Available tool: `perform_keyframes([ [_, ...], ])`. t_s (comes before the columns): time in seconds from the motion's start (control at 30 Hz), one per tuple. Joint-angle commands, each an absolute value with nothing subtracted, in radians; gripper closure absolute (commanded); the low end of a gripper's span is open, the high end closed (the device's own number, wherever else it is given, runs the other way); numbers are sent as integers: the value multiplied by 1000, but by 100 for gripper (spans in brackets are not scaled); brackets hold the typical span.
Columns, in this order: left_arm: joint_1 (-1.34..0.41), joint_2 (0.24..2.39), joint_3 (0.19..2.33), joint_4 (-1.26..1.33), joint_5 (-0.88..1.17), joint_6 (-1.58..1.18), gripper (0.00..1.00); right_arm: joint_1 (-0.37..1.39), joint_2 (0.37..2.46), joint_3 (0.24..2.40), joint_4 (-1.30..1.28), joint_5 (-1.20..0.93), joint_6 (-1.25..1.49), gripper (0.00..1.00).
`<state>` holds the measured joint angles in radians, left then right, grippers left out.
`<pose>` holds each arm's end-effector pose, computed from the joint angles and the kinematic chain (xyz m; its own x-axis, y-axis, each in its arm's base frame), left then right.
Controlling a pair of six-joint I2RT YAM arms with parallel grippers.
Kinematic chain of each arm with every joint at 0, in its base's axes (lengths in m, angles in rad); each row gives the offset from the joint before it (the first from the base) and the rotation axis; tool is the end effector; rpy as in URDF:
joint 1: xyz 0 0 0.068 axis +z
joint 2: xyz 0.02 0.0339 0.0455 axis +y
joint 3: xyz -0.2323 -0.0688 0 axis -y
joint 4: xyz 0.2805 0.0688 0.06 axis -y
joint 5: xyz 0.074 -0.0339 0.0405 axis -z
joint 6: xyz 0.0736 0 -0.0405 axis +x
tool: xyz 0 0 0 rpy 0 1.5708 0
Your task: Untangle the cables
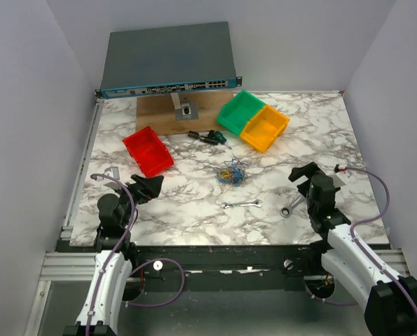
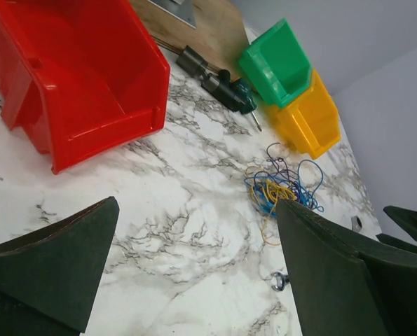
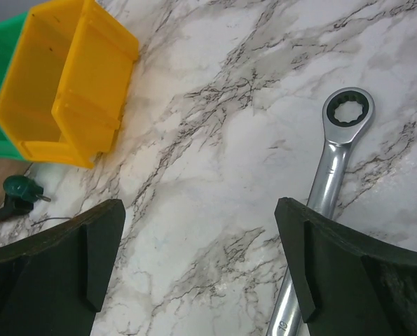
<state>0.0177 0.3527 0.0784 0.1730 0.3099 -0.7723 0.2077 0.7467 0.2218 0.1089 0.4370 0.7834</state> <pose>0.2320 -0.0183 0.1609 -0.2723 -0.6695 -0.6911 0.1347 0.6847 -0.7163 0.2520 0.0213 0.1258 -0.1447 0.6229 -0.7688 0.4151 0.7435 0.5243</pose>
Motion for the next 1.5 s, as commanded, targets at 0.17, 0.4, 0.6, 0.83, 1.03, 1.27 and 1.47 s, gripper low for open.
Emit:
perform_keyframes([
  [0.17, -135, 491, 133, 326, 418, -652, 2, 206, 750, 248, 109, 455, 774, 0],
  [0.4, -425, 617, 195, 362, 310, -531, 2, 205, 704, 203, 215, 283, 677, 0],
  [0.6, -577, 875, 400, 233, 235, -494, 1, 205, 743, 169, 407, -91, 560, 1],
  [0.83, -652, 1171, 636, 144, 224, -480, 4, 292, 1027, 268, 487, -253, 515, 22],
  [1.03, -658, 1372, 795, 80, 216, -476, 14, 432, 1159, 333, 500, -202, 453, 27],
  [1.27, -675, 1504, 903, 32, 206, -466, 16, 450, 1278, 410, 483, -148, 456, 44],
  [1.47, -677, 1574, 901, 71, 173, -488, 23, 451, 1463, 523, 495, -206, 482, 45],
])
